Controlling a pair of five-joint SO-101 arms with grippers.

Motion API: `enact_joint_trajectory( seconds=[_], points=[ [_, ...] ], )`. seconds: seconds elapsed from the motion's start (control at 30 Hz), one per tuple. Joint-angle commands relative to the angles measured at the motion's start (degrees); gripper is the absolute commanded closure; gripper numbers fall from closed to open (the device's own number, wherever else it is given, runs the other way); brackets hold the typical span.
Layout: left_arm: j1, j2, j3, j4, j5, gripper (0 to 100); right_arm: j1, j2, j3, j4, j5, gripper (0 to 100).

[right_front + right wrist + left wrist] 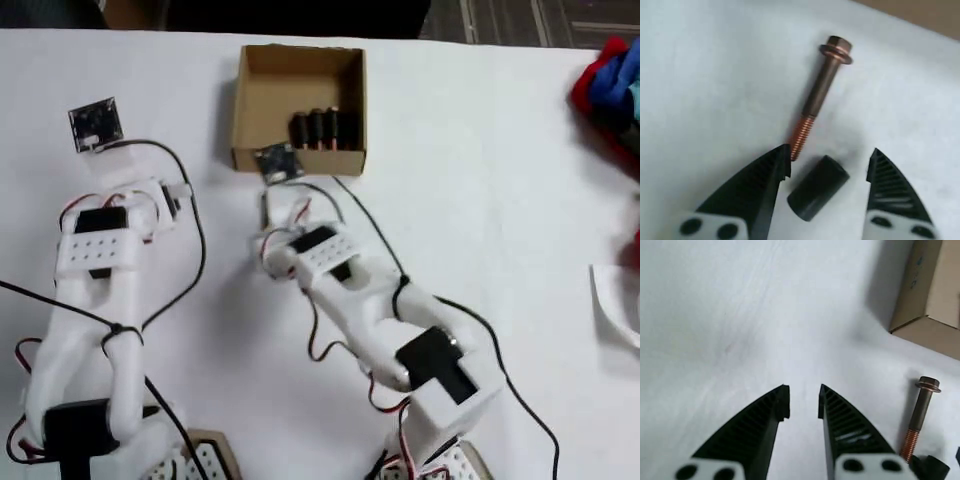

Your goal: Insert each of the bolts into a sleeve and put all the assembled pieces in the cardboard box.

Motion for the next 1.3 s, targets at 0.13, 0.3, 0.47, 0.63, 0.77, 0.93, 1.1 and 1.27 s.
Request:
enact_joint_trajectory(
  seconds=[0.13,0.3,0.47,0.63,0.77,0.93,1.1,1.27],
  points=[
    [0.5,-0.6,-2.0,-1.1,-0.6,88,-0.7,-0.4,-1.1,-2.4,-5.0,75.5],
    [0.5,-0.6,-2.0,-1.1,-0.6,88,0.7,-0.5,-2.1,1.5,-23.7,86.7],
    [0.5,-0.6,-2.0,-1.1,-0.6,88,2.2,-0.5,-3.4,4.6,-26.6,86.0],
    [0.5,-0.6,-2.0,-1.1,-0.6,88,2.0,0.0,-6.4,10.5,-26.5,85.8],
    [0.5,-0.6,-2.0,-1.1,-0.6,88,2.1,0.1,-6.4,11.4,-26.5,85.8],
    [0.5,-0.6,-2.0,-1.1,-0.6,88,2.0,0.1,-6.4,11.3,-26.5,86.0],
    [0.5,-0.6,-2.0,-1.1,-0.6,88,1.9,1.5,-6.7,10.9,-26.4,86.0],
    [0.5,-0.6,-2.0,-1.1,-0.6,88,2.2,7.2,-7.5,9.8,-26.4,86.0]
  ],
)
